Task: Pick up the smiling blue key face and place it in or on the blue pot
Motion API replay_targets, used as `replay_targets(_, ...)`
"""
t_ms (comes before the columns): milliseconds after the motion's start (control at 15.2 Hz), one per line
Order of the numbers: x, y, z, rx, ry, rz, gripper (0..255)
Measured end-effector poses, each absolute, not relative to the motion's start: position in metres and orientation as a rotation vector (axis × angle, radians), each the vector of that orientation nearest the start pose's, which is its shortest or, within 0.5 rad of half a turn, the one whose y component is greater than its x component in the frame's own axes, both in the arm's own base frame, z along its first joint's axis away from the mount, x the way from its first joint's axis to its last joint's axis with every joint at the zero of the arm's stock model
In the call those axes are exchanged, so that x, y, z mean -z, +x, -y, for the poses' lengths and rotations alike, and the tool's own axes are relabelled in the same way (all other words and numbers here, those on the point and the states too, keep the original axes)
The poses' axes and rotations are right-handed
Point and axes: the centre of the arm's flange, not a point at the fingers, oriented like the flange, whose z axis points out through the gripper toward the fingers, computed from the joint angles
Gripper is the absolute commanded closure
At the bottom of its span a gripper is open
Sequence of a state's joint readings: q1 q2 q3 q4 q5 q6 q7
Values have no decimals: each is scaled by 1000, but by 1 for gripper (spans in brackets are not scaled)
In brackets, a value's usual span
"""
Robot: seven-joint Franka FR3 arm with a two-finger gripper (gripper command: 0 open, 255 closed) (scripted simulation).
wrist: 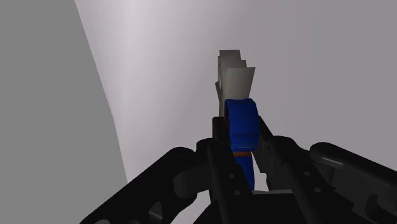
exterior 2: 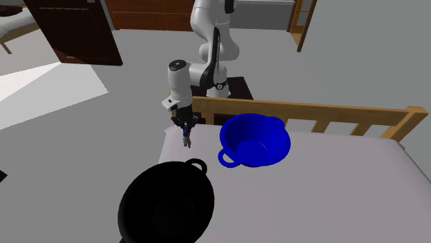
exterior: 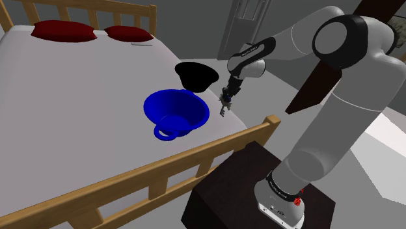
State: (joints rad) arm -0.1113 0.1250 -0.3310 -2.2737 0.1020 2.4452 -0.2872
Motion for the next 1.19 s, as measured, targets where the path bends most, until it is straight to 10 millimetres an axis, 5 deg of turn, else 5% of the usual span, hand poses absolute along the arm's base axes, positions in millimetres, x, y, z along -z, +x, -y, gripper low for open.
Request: replay_targets(1188,-398,483,229,95,-3114,-357,255)
